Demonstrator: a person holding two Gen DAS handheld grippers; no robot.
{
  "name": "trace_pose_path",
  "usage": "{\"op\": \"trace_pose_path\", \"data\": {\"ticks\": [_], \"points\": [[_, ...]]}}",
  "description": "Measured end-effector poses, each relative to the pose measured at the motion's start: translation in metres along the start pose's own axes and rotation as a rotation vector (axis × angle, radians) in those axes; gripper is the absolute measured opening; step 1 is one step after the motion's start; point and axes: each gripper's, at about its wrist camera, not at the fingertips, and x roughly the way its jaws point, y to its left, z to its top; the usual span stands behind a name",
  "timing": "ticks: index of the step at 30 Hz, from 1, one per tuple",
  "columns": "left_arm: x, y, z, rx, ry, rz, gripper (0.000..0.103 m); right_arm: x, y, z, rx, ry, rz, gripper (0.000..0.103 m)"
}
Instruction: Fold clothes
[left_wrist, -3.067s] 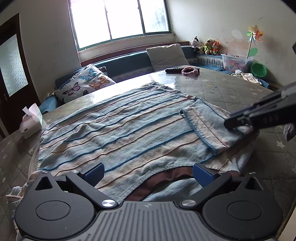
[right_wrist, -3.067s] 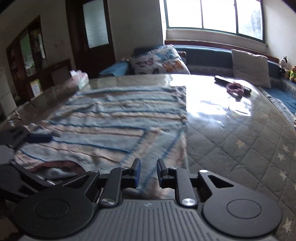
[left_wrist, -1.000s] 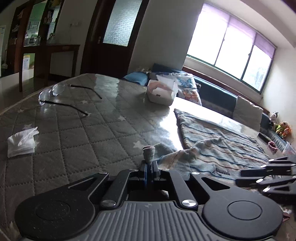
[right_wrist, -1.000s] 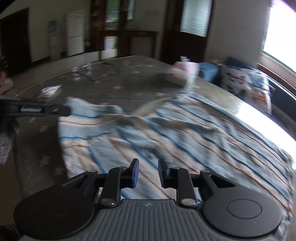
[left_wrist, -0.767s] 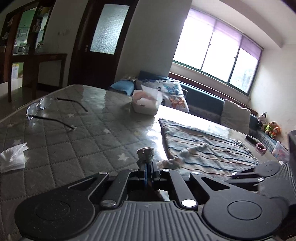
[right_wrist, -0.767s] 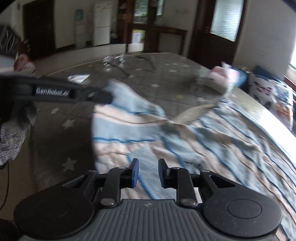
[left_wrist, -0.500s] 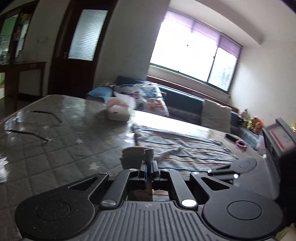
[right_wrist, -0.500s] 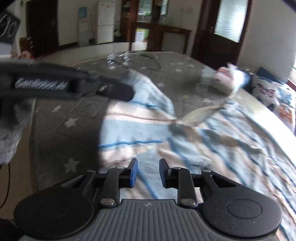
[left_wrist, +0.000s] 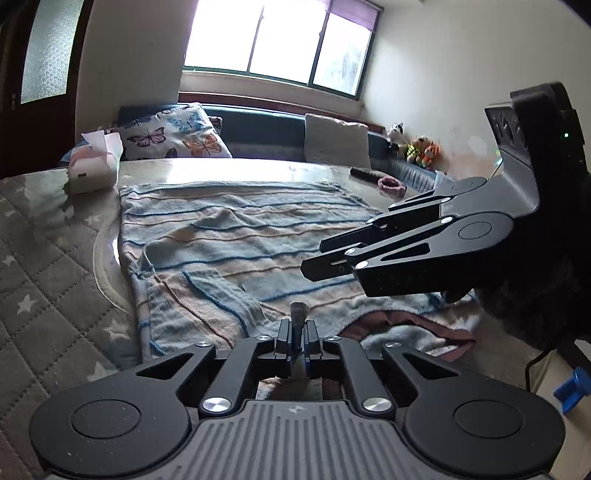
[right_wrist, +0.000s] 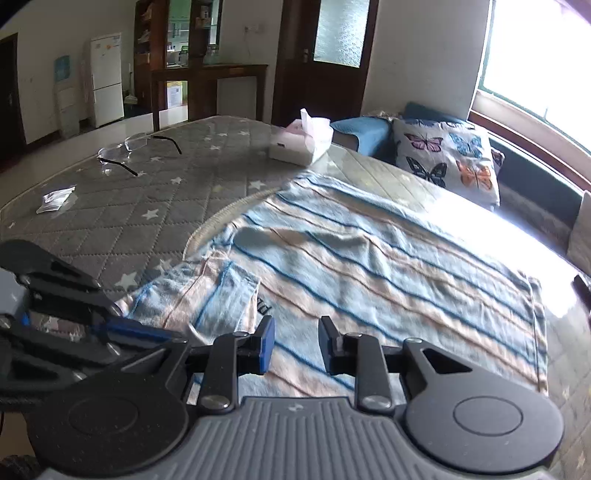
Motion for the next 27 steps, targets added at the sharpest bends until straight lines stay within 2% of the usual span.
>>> {"op": "trace_pose_path", "data": {"ticks": [3,5,7,12,14,19,25,27], "points": [[-0.007,0.003,0.002,0.015,-0.001,0.007,0.012,-0.002,-0.009,-0.006,0.024,-0.001,0.006,0.025],[-0.014,0.008,0.005,0.018,-0.018,0.025,0.027,-0.001,-0.005,-0.006,0.014,0.001,0.024,0.025],[-0.021,0.016,0.01,0.016,-0.039,0.065,0.031,0.0,0.0,-0.007,0.005,0.003,0.041,0.025],[-0.015,0.04,0.02,-0.021,-0.031,0.161,0.028,0.003,0.011,-0.009,-0.019,0.008,0.085,0.025],[-0.005,0.045,0.021,-0.018,-0.012,0.175,0.025,0.004,0.015,-0.01,-0.029,0.01,0.103,0.025],[0.023,0.052,0.02,0.008,0.05,0.192,0.024,0.007,0.026,-0.012,-0.052,0.017,0.146,0.025],[0.04,0.051,0.013,0.067,0.105,0.235,0.024,0.014,0.027,-0.021,-0.051,0.069,0.155,0.025],[0.034,0.046,0.013,0.085,0.096,0.229,0.024,0.01,0.025,-0.023,-0.047,0.063,0.151,0.025]]}}
